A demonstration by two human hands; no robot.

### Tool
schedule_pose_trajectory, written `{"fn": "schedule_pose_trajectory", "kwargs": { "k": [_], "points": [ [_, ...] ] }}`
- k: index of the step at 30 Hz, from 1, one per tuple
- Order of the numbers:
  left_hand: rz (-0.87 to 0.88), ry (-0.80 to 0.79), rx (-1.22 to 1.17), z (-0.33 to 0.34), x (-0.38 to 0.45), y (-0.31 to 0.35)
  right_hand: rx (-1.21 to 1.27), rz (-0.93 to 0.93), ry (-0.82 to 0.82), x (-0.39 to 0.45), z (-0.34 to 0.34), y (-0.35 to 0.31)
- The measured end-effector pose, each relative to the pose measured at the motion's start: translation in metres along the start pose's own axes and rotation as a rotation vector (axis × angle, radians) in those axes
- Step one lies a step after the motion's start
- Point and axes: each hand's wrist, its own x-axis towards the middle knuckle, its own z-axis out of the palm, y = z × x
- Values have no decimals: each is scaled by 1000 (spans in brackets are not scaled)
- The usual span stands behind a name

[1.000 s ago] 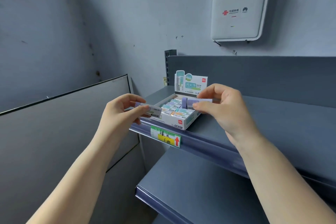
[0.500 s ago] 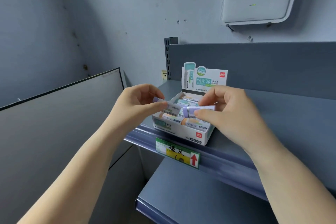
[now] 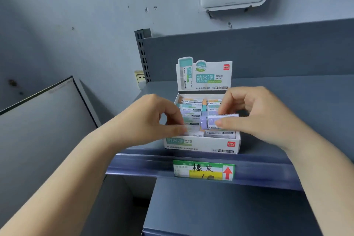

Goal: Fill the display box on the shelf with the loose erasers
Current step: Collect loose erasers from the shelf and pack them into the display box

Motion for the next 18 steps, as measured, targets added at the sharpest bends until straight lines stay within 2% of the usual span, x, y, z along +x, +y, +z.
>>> {"fn": "schedule_pose_trajectory", "kwargs": {
  "k": [4,9,18],
  "points": [
    [81,-63,9,0,8,-9,-14,-11,-69,-2,0,1],
    [135,-145,16,-5,15,-15,-14,-5,-75,0,0,4],
    [136,-218,133,-13,21,-16,-66,8,-119,-3,2,0]
  ]
}}
